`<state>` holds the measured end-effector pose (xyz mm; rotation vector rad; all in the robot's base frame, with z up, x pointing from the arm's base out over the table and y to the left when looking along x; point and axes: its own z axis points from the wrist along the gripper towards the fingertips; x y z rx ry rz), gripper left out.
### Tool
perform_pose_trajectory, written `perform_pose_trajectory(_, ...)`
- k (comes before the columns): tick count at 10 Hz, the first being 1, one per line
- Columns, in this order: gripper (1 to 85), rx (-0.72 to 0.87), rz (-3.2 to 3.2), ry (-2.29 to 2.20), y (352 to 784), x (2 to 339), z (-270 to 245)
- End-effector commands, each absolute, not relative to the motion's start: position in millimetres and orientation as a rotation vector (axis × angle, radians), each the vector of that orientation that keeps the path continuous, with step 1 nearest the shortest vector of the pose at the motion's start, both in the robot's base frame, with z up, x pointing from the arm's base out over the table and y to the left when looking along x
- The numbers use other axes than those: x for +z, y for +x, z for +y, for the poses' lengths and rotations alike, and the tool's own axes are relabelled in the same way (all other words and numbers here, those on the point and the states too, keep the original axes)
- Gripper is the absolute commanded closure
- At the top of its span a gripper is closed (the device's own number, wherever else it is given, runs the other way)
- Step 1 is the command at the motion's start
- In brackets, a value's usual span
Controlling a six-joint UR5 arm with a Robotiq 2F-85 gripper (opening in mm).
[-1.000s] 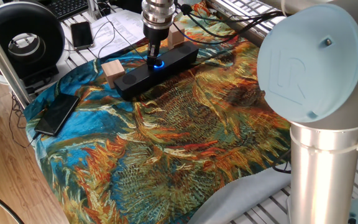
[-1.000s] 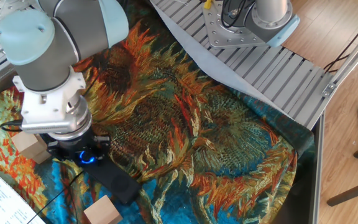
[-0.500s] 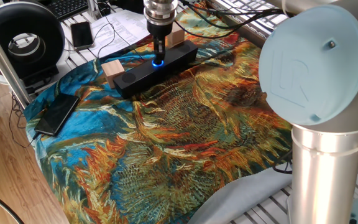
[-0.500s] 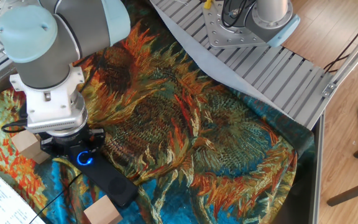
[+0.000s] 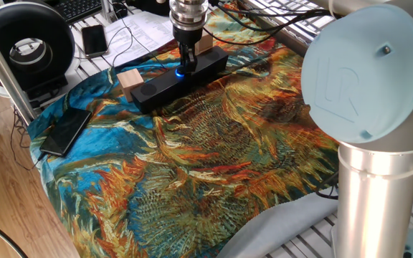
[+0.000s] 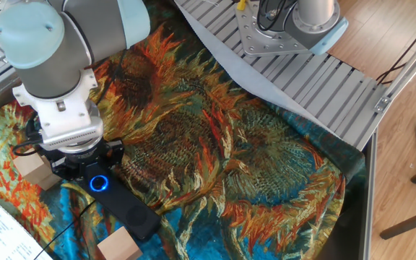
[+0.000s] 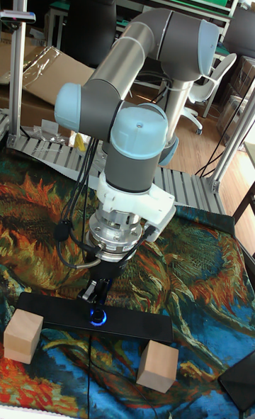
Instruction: Turn the knob to increase the volume of the speaker
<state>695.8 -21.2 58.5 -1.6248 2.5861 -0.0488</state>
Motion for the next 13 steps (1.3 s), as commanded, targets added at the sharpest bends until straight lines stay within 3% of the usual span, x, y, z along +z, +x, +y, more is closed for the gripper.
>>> perform_pose_trajectory(1, 39.3, -0.062, 2.535, -1.674, 699.0, 60.4, -22.6)
perform_pose_trajectory(13, 41.7, -0.044, 2.52, -1.67, 709.6, 57.5, -11.4)
